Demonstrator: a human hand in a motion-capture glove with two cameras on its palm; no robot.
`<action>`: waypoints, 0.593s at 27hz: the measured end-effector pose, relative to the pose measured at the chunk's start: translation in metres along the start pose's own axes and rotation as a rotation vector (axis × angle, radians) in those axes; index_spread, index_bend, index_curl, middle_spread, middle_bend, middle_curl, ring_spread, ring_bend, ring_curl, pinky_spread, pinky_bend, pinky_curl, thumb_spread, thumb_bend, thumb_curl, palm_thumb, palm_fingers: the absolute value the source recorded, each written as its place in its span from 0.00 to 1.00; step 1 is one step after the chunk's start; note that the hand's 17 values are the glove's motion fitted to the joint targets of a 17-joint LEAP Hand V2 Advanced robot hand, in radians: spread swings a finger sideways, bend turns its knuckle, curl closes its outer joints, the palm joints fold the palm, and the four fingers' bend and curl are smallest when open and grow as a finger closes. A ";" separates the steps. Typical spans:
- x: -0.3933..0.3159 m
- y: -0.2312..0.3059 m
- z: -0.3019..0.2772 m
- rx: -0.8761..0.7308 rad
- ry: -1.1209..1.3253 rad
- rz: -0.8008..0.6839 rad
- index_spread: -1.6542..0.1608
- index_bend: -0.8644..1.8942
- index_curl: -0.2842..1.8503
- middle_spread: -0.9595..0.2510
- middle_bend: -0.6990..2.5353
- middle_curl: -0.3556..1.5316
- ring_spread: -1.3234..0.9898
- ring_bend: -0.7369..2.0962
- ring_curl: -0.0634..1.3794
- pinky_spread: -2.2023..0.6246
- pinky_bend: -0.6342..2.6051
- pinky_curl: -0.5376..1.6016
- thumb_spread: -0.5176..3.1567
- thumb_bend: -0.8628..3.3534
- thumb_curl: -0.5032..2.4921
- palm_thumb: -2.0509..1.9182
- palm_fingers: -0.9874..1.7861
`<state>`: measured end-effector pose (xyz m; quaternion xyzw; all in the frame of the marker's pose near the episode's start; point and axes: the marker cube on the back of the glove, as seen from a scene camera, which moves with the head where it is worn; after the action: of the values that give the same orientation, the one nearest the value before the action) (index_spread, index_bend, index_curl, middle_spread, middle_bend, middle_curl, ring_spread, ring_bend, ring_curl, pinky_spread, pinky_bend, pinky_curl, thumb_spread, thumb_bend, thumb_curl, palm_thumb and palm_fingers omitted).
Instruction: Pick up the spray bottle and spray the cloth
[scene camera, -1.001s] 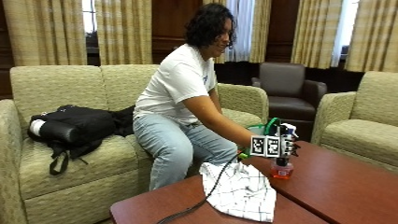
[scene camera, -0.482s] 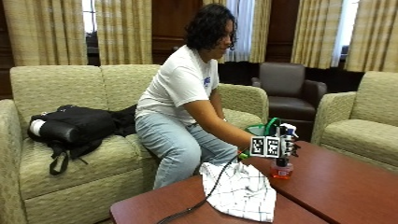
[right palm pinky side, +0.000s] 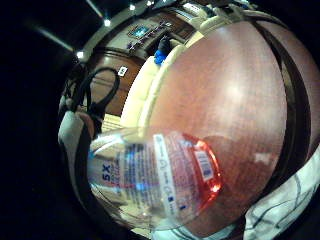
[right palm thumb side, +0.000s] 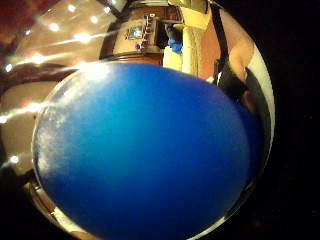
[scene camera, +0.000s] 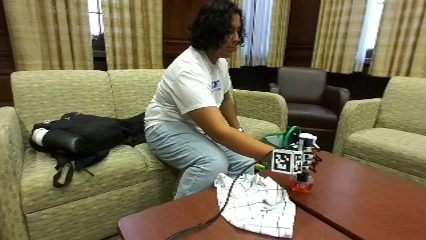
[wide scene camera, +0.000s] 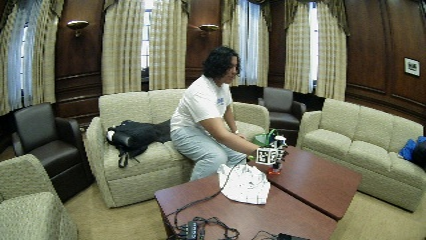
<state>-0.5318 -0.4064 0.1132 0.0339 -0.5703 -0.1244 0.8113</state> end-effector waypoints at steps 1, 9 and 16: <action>0.000 0.000 -0.002 -0.013 0.011 0.008 0.75 0.35 0.37 0.63 0.40 0.45 0.48 0.48 0.35 0.67 0.34 0.44 0.29 0.19 0.41 0.72 0.81; 0.010 0.030 -0.019 -0.237 0.106 0.079 0.73 0.36 0.35 0.62 0.39 0.44 0.48 0.45 0.33 0.73 0.28 0.42 0.34 0.19 0.37 0.68 0.71; 0.008 0.049 -0.036 -0.207 0.270 0.054 0.70 0.35 0.34 0.63 0.31 0.41 0.48 0.40 0.32 0.78 0.31 0.44 0.36 0.19 0.34 0.66 0.53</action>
<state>-0.4878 -0.3642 0.1179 -0.0487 -0.4409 -0.1550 0.8827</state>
